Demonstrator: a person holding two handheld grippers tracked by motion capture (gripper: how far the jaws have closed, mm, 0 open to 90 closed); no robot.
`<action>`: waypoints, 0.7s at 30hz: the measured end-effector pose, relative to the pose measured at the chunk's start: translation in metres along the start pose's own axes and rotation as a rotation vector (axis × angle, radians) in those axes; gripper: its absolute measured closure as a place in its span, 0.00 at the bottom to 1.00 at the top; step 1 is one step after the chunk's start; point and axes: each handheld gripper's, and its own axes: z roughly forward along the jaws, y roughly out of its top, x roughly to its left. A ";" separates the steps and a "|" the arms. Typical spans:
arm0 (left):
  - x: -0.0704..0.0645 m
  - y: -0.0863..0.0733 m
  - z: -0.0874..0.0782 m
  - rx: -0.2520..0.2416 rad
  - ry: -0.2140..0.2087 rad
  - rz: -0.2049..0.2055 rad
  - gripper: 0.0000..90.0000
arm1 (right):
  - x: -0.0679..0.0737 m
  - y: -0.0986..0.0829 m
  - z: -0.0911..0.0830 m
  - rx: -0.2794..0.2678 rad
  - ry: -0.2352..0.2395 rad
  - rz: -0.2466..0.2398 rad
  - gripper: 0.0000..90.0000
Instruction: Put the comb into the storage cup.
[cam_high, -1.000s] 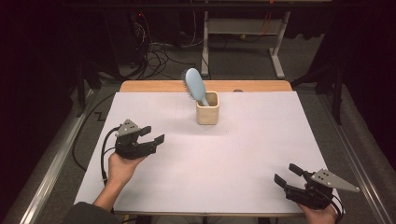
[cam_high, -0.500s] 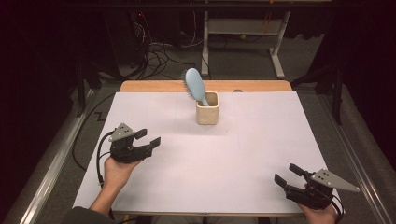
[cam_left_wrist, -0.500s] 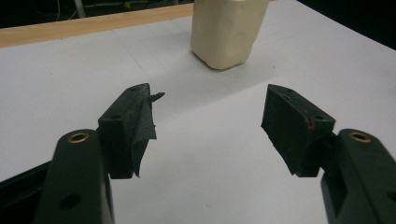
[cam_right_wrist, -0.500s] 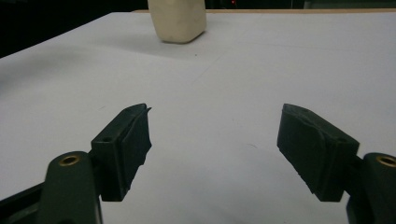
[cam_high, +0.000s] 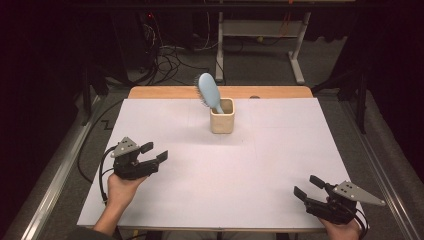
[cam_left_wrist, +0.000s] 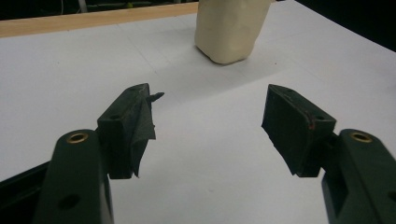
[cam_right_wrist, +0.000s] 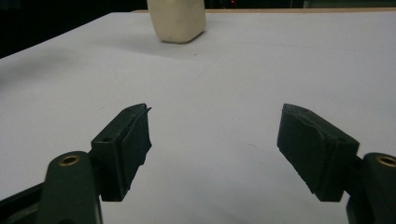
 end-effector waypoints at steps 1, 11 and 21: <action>0.000 -0.001 -0.001 -0.001 0.001 -0.002 0.38 | 0.000 0.000 0.000 0.000 0.000 0.000 0.29; 0.002 -0.012 -0.009 -0.005 0.008 -0.006 0.37 | 0.000 0.000 -0.001 0.000 -0.002 0.001 0.29; 0.002 -0.023 -0.013 -0.018 0.031 -0.002 0.37 | 0.000 0.000 -0.001 -0.002 -0.004 0.002 0.29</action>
